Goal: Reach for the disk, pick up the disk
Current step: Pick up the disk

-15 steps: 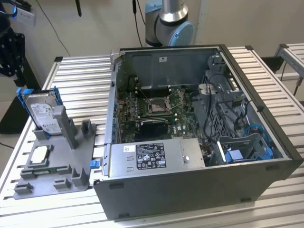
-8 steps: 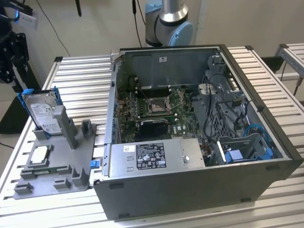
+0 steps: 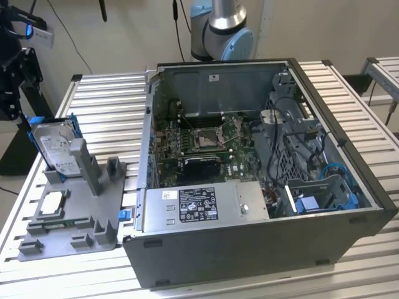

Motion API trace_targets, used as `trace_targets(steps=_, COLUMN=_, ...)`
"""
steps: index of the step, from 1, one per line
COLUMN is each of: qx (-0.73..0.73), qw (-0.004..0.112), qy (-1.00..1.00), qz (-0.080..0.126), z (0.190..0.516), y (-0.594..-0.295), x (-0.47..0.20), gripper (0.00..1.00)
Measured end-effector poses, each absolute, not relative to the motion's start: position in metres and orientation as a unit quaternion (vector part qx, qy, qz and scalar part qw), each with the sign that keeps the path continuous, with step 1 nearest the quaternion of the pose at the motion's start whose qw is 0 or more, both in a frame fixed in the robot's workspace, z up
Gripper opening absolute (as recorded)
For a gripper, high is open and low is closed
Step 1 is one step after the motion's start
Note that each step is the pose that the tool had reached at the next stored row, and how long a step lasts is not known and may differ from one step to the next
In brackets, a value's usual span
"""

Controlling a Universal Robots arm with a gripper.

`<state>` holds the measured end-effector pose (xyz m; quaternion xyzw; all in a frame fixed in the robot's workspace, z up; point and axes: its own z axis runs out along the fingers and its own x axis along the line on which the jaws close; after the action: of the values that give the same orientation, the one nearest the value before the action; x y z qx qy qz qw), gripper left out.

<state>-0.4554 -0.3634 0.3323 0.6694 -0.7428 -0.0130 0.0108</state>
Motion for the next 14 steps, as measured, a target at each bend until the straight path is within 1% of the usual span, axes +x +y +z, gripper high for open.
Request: trace_targets(steps=14, qx=0.692, qw=0.011, qy=-0.722, qz=-0.013, z=0.313, y=-0.363, x=-0.455, gripper=1.00)
